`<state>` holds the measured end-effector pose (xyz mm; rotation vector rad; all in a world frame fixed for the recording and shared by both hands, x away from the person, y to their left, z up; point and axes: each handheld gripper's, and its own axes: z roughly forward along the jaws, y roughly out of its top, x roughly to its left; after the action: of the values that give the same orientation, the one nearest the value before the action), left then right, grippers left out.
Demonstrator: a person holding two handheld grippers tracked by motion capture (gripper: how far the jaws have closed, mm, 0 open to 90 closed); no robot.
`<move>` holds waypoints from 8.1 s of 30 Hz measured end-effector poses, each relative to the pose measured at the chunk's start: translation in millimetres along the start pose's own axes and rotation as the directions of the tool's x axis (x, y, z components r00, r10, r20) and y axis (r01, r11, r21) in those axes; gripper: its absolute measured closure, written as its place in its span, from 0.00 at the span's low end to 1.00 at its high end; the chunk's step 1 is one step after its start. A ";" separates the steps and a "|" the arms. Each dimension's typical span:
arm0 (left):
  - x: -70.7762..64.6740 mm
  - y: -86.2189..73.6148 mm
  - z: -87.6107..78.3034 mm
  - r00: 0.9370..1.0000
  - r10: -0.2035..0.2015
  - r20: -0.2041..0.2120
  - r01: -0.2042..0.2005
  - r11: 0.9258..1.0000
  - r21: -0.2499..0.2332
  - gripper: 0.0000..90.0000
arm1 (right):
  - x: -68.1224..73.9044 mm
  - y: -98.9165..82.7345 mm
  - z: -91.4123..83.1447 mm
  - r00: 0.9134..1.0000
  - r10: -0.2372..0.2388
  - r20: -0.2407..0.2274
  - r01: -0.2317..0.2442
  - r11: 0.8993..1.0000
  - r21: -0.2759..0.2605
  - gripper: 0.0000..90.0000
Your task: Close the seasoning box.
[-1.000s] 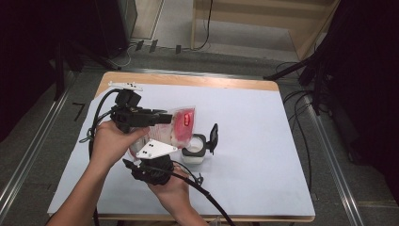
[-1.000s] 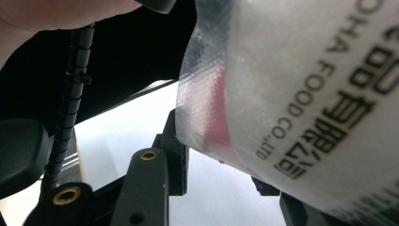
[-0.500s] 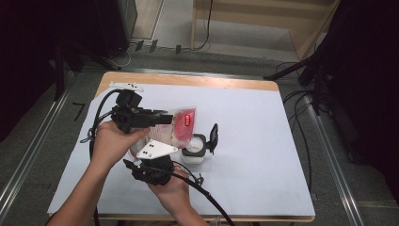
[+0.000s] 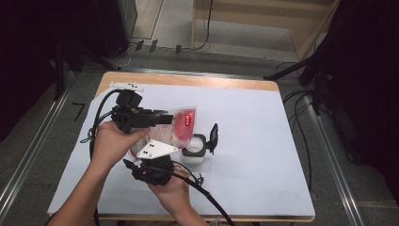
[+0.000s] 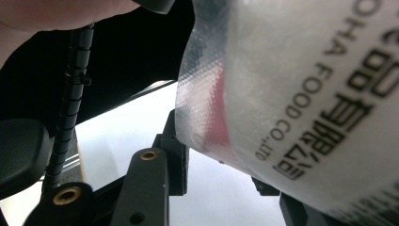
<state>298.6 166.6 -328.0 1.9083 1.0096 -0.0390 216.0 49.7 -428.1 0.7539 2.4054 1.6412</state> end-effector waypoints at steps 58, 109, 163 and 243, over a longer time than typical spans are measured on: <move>0.4 0.0 1.1 1.000 -0.004 0.007 0.004 1.000 0.001 0.70 | 0.0 0.1 -0.4 1.000 0.009 0.001 -0.009 1.000 -0.008 0.71; -5.0 1.3 6.4 1.000 0.010 -0.009 -0.010 1.000 0.003 0.70 | 0.1 -0.8 -2.0 0.999 0.024 0.034 -0.023 1.000 -0.016 0.71; -13.6 3.1 3.8 0.999 0.041 -0.018 -0.041 0.999 0.001 0.70 | 3.0 -1.4 -3.0 0.999 0.007 0.039 -0.005 0.999 -0.042 0.70; -6.7 9.2 3.7 0.998 0.045 -0.040 -0.044 0.999 0.012 0.73 | -1.8 -5.9 1.0 1.000 -0.014 0.011 0.014 0.999 -0.030 0.66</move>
<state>301.6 157.7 -320.6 1.9481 0.9952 0.0195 216.0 48.0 -434.1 0.7368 2.3680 1.6600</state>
